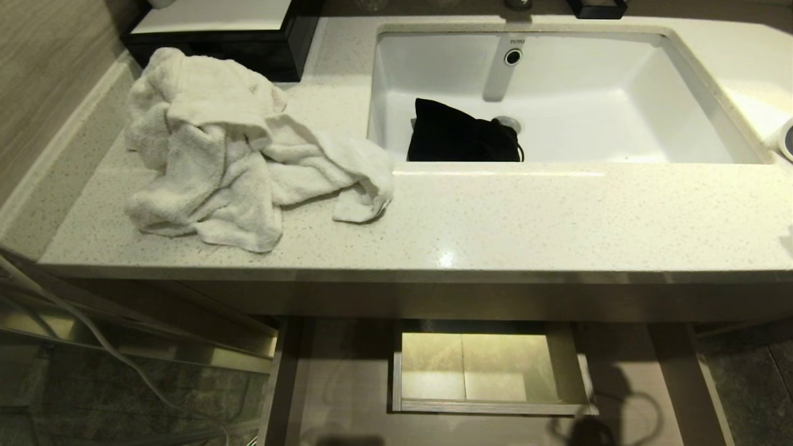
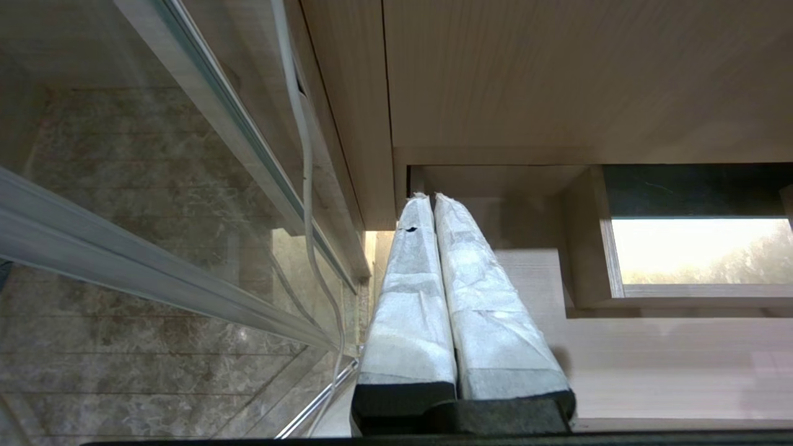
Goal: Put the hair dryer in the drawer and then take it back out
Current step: Close the drawer
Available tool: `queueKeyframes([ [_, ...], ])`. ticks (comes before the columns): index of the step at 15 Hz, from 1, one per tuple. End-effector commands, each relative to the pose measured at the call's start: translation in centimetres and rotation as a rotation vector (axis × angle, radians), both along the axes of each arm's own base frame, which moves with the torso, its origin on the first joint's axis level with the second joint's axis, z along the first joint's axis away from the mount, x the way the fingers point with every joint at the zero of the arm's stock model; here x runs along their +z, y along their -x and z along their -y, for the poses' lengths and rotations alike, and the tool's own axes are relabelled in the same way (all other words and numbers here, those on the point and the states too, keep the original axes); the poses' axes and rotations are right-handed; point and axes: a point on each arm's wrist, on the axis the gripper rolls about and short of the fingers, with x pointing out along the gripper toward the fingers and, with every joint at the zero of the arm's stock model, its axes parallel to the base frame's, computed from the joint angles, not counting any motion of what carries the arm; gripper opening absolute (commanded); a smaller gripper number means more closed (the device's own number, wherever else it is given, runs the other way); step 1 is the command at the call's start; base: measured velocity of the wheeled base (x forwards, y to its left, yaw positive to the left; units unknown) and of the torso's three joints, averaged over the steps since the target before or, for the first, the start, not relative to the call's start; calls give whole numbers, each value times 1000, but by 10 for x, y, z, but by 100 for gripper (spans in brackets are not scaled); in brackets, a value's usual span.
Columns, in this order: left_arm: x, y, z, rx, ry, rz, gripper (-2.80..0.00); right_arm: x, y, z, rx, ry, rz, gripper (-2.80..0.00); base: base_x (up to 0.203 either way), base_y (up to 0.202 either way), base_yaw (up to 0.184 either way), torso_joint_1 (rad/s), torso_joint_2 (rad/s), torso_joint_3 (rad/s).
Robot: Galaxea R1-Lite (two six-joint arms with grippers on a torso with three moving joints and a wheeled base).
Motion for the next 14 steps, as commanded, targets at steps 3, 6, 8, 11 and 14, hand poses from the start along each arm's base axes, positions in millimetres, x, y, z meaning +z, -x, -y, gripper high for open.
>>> queueKeyframes([
  [3,0,0,0,0,0,0,-280,-1,0,-1,6,2,5,-280,0,0,0,-7,15,9],
  [6,0,0,0,0,0,0,-280,-1,1,-1,6,3,6,-280,0,0,0,-168,89,-76],
  [8,0,0,0,0,0,-1,-280,-1,1,-1,4,4,7,-280,0,0,0,-352,156,-190],
  [11,0,0,0,0,0,0,-280,-2,1,-1,4,5,9,-280,0,0,0,-369,146,-223],
  [14,0,0,0,0,0,0,-280,-3,5,-3,4,12,22,-280,0,0,0,-378,110,-257],
])
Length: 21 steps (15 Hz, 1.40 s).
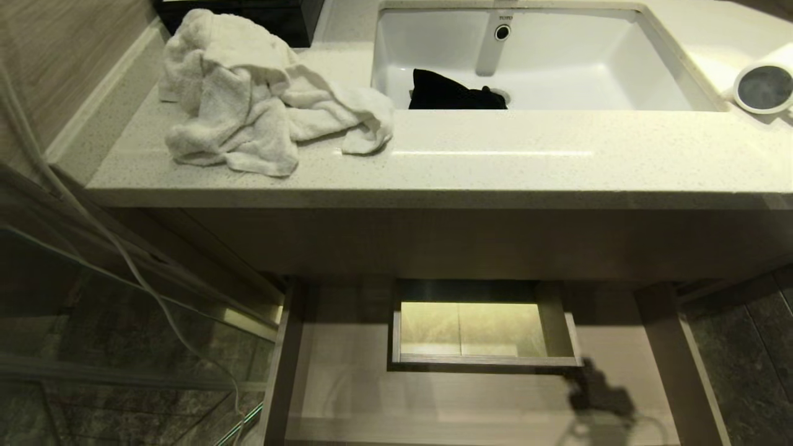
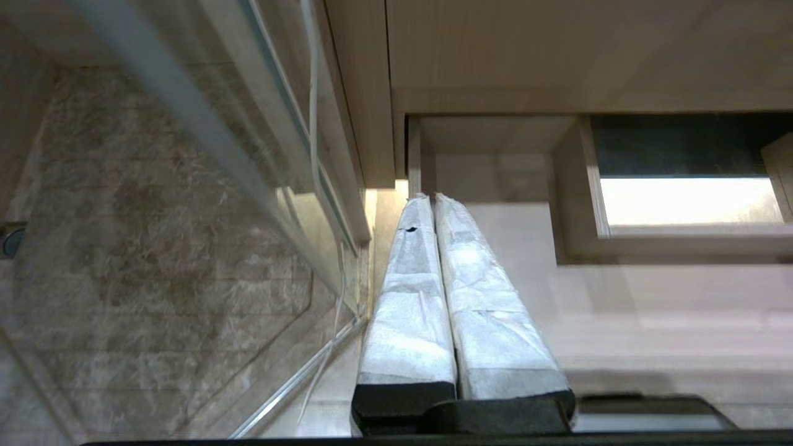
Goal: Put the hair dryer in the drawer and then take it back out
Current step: Close the drawer
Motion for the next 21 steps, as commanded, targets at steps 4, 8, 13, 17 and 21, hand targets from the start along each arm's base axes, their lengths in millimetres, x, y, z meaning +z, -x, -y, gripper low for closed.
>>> queueKeyframes([
  [4,0,0,0,0,0,-1,-280,-3,2,-1,3,9,13,-280,0,0,0,-358,73,-288],
  [8,0,0,0,0,0,0,-280,-8,3,-2,3,18,28,-280,0,0,0,-339,21,-315],
  [13,0,0,0,0,0,0,-280,-9,1,-1,2,21,37,-280,0,0,0,-145,-1,-155],
  [17,0,0,0,0,0,-1,-280,-10,3,-2,2,27,49,-280,0,0,0,-173,292,127],
  [21,0,0,0,0,0,1,-280,-12,8,-5,2,30,55,-280,0,0,0,-273,509,234],
])
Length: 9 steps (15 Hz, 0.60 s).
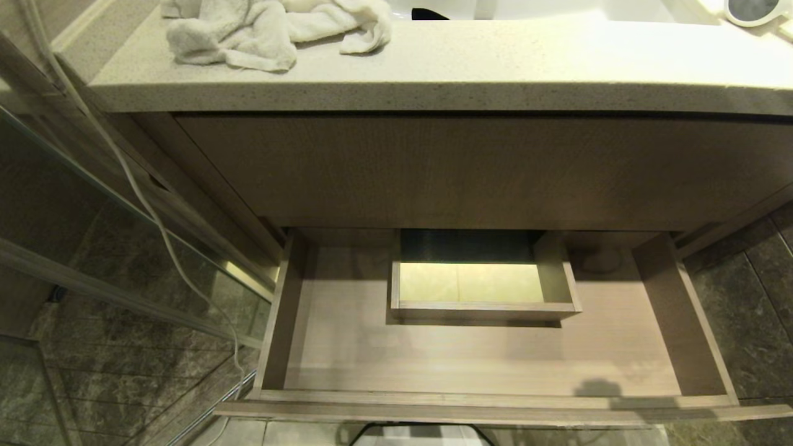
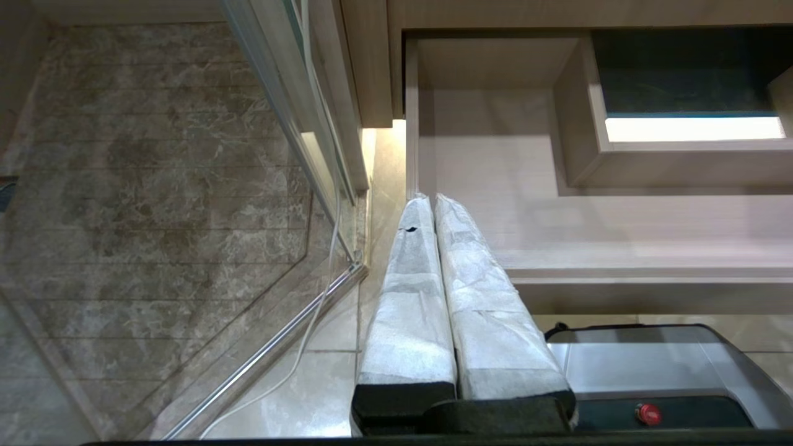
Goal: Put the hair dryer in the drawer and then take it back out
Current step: Close the drawer
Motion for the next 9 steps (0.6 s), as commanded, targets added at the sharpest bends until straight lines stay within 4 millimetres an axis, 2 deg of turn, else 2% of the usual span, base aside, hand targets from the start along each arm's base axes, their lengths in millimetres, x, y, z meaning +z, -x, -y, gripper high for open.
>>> queueKeyframes([
  [1,0,0,0,0,0,0,-280,-3,5,-3,3,3,1,-280,0,0,0,-290,515,222],
  [6,-1,0,0,0,0,-2,-280,-6,5,-3,3,3,1,-280,0,0,0,-277,494,215],
  [9,0,0,0,0,0,-2,-280,-7,4,-2,4,23,36,-280,0,0,0,-113,208,80],
])
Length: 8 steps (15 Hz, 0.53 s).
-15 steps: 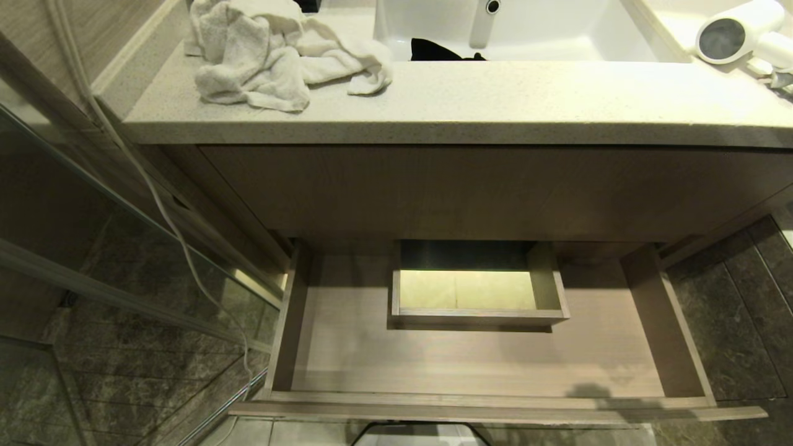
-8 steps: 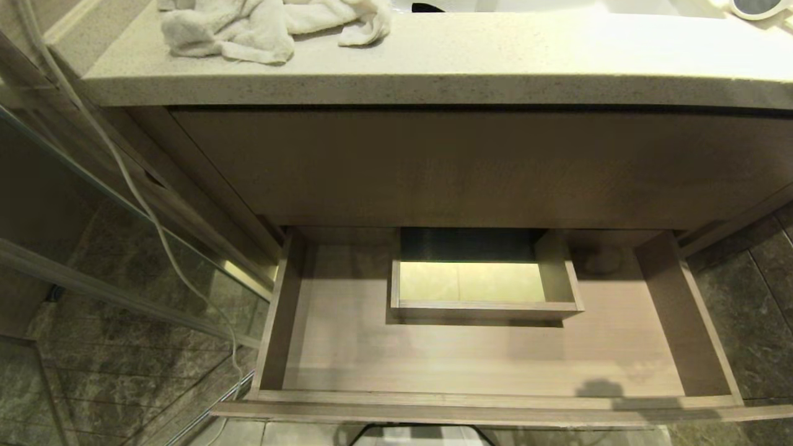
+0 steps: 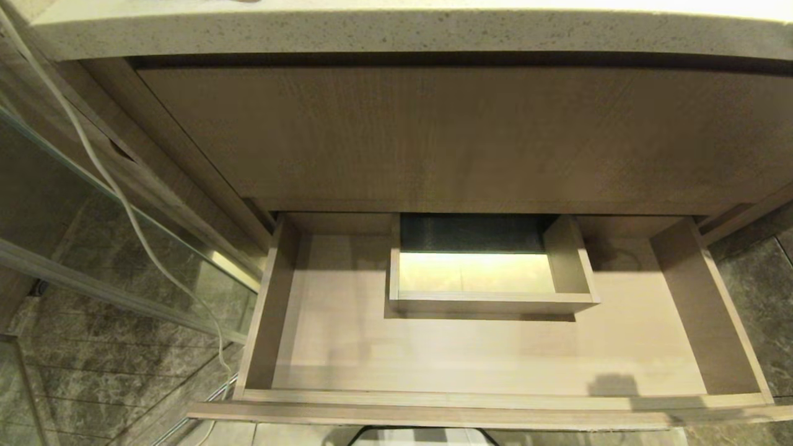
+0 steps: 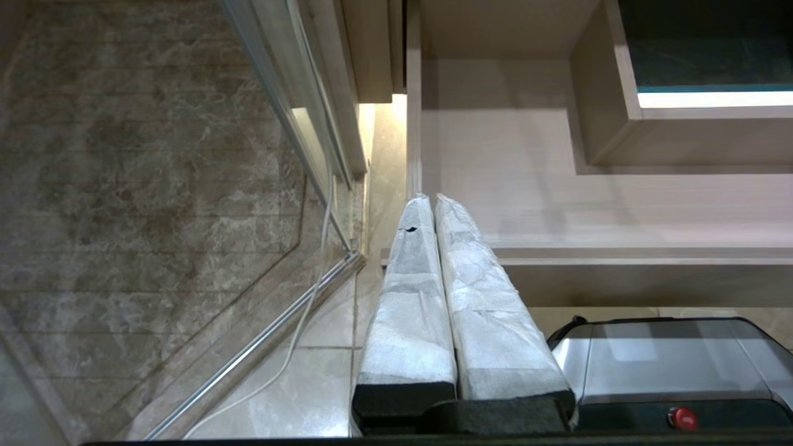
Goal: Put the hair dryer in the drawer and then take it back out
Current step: Close the drawer
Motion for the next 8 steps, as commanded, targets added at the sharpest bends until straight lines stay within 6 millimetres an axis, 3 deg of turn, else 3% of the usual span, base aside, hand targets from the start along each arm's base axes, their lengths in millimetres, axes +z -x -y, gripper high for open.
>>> queueKeyframes([
  [1,0,0,0,0,0,-1,-280,-4,1,-1,3,-3,-10,-280,0,0,0,-39,53,34],
  [8,0,0,0,0,0,-1,-280,-10,11,-6,-2,-5,-13,-280,0,0,0,-3,6,4],
])
